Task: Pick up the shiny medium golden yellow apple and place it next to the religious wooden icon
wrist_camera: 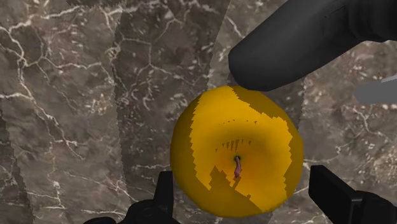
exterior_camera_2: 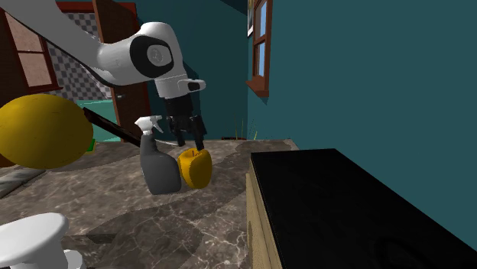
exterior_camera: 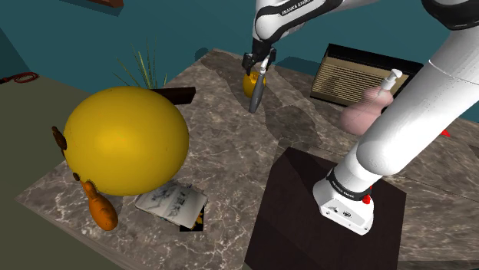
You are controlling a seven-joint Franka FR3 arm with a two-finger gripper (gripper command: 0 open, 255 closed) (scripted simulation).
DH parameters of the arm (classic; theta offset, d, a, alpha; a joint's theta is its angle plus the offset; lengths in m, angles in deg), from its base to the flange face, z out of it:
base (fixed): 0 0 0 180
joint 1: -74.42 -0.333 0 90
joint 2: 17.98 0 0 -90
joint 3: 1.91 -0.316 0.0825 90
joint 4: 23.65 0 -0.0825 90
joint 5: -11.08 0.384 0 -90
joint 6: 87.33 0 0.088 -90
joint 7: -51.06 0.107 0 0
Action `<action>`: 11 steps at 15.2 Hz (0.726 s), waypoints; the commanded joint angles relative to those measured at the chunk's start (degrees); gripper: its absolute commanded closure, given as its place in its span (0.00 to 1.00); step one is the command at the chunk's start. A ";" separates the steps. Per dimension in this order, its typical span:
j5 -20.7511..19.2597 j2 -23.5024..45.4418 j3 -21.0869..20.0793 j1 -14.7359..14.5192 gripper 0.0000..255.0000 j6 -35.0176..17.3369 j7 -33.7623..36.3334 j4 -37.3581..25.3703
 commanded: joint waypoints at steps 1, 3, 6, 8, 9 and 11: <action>0.00 0.14 0.01 0.01 0.00 -0.14 0.00 -0.03; 0.00 0.14 0.01 0.01 0.00 -0.14 0.00 -0.03; 0.00 0.13 0.01 0.01 1.00 -0.13 0.00 -0.03; 0.00 0.13 0.01 0.01 1.00 -0.13 0.00 -0.03; 0.00 0.13 0.01 0.01 1.00 -0.13 0.00 -0.03; 0.00 0.13 0.01 0.01 1.00 -0.13 0.00 -0.03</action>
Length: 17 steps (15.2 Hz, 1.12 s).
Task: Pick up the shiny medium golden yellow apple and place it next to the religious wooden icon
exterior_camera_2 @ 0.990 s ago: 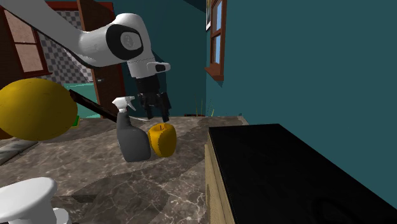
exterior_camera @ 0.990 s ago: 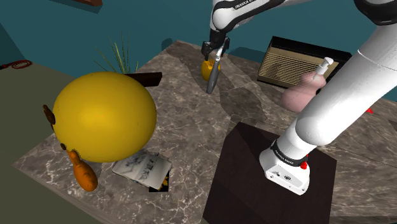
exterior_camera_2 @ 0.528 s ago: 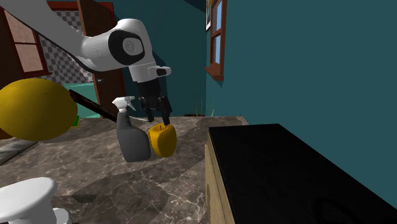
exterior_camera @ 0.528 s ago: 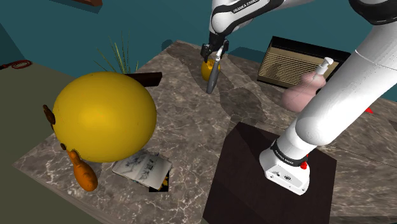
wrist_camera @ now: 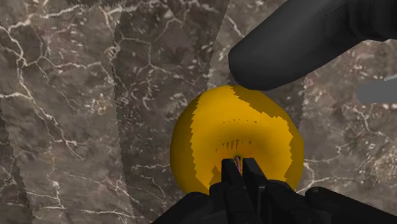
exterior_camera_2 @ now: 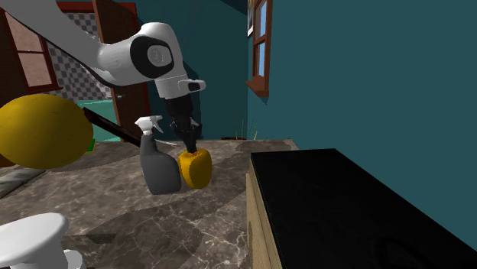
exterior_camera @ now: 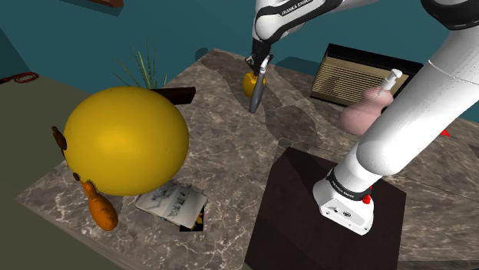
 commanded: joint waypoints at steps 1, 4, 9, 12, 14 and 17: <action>0.00 0.00 0.00 0.00 1.00 0.00 0.00 0.00; 0.00 0.01 0.00 0.00 1.00 0.00 0.00 0.00; 0.32 -1.70 -0.10 -0.10 1.00 3.74 -0.60 -2.07; 0.50 -2.58 -0.16 -0.16 1.00 5.99 -0.95 -3.45; 0.61 -3.10 -0.20 -0.20 1.00 7.49 -1.18 -4.44; 0.78 -3.80 -0.26 -0.25 1.00 9.73 -1.52 -6.01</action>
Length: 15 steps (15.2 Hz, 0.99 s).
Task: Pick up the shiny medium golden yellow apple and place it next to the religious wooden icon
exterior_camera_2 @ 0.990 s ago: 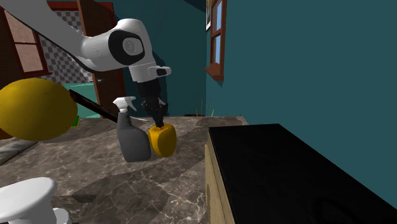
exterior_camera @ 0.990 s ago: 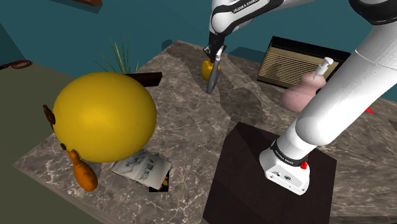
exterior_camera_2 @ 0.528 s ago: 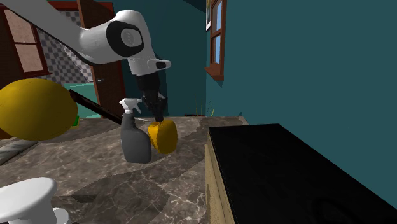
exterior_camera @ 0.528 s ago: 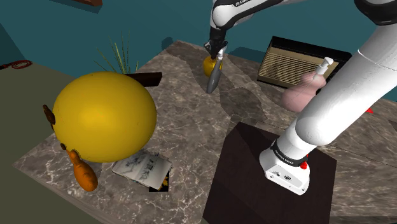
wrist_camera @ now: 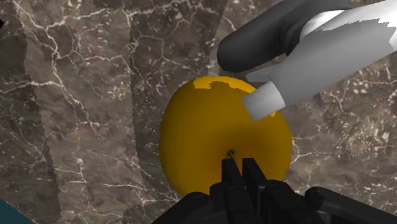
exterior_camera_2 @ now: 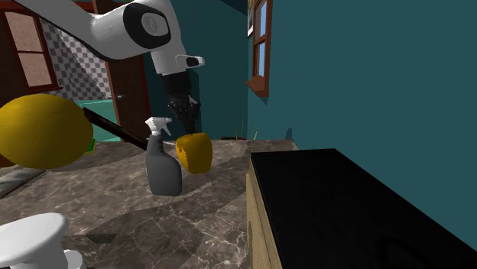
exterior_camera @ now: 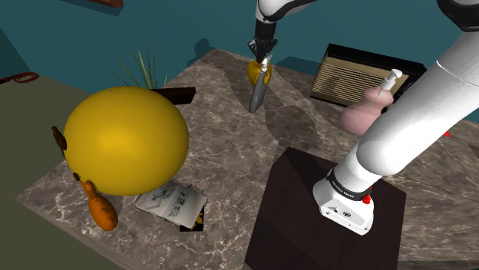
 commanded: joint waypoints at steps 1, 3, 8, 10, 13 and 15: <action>0.11 -0.46 -0.07 -0.06 1.00 1.63 -0.19 -1.17; 0.22 -0.84 -0.11 -0.10 1.00 3.13 -0.41 -2.30; 0.46 -1.58 -0.21 -0.18 1.00 6.88 -0.96 -5.34; 0.56 -1.79 -0.25 -0.22 1.00 8.38 -1.18 -6.65; 0.69 -2.02 -0.30 -0.26 1.00 10.64 -1.51 -8.70; 0.78 -2.11 -0.34 -0.29 1.00 12.15 -1.73 -10.14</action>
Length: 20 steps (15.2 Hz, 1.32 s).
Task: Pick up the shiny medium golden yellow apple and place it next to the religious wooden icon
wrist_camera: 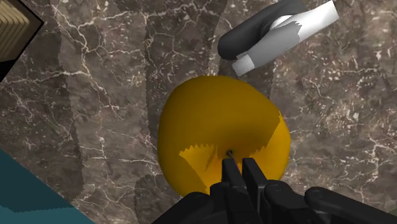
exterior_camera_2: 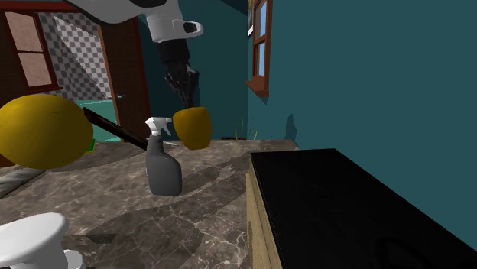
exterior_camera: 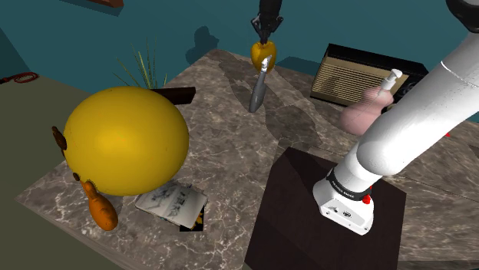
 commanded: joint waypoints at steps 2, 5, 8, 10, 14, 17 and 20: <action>0.12 -0.18 -0.09 -0.07 1.00 2.42 -0.29 -2.24; 0.25 -0.14 -0.13 -0.11 1.00 4.70 -0.63 -4.58; 0.36 0.01 -0.18 -0.14 1.00 7.00 -0.97 -7.05; 0.44 0.18 -0.20 -0.16 1.00 8.54 -1.20 -8.78; 0.59 0.68 -0.25 -0.19 1.00 11.66 -1.67 -12.43; 0.70 1.20 -0.27 -0.21 1.00 14.04 -2.04 -15.35; 0.80 1.86 -0.29 -0.23 1.00 16.46 -2.41 -18.46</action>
